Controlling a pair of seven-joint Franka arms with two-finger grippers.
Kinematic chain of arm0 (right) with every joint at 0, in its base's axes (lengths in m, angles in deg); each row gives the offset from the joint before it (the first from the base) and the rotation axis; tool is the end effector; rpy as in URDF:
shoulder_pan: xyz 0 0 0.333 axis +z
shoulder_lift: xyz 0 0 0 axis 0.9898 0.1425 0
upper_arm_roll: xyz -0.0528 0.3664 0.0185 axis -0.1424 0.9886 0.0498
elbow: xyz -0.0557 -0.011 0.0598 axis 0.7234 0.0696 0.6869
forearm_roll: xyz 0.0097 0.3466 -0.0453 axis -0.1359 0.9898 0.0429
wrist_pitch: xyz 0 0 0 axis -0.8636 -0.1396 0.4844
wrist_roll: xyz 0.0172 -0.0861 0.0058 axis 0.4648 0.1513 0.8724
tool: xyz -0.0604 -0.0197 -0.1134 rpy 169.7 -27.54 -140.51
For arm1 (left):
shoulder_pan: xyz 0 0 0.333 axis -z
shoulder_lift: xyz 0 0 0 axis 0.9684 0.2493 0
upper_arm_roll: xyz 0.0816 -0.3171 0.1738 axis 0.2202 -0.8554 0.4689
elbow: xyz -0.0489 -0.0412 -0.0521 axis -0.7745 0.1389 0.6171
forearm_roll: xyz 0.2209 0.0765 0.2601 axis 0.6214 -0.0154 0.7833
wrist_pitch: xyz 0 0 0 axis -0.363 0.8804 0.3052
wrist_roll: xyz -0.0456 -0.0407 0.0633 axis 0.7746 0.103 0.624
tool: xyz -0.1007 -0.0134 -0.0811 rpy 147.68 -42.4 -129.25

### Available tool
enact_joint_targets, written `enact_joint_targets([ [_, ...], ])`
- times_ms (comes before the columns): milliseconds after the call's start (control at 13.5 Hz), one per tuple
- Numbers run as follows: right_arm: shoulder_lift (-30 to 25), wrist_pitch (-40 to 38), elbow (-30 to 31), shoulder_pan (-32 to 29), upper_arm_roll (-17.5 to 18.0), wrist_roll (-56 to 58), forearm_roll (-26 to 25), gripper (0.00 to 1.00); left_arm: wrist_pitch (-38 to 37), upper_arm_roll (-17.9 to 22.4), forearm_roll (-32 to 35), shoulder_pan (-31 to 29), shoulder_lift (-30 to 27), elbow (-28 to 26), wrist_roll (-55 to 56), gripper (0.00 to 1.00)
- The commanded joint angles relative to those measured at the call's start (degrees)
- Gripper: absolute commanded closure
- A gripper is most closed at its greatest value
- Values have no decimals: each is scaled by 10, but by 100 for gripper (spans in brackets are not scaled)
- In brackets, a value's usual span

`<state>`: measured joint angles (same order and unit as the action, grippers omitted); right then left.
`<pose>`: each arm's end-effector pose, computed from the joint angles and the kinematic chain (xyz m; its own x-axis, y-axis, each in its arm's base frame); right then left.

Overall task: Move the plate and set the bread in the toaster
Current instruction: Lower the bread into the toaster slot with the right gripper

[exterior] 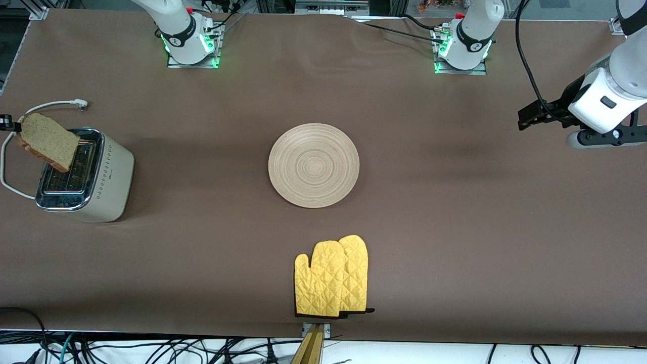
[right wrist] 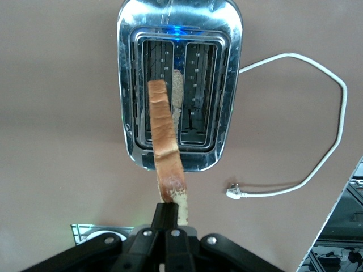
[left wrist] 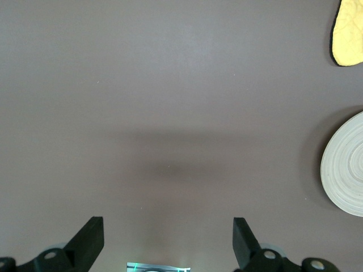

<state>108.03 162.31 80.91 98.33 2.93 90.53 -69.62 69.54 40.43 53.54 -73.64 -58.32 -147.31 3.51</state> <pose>0.5555 -0.1613 0.5516 0.9392 0.0467 -0.3401 0.0611 -0.9976 0.0318 0.5150 -0.0516 0.6260 0.9859 0.0883 -0.1420 0.0864 -0.9961 -0.0196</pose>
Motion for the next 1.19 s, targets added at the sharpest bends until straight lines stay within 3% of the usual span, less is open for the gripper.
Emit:
enact_joint_targets([
  [0, 6, 14, 1, -3, 1, 10, -4, 100, -14, 0, -11, 1, 6, 16, -1, 0],
  [817, 45, 61, 3, -3, 4, 11, 14, 100, -16, 1, -11, 0, 6, 16, -1, 0],
  [1114, 69, 70, 3, 1, 5, 7, 52, 100, -16, 0, -11, 0, 6, 15, 0, 0],
])
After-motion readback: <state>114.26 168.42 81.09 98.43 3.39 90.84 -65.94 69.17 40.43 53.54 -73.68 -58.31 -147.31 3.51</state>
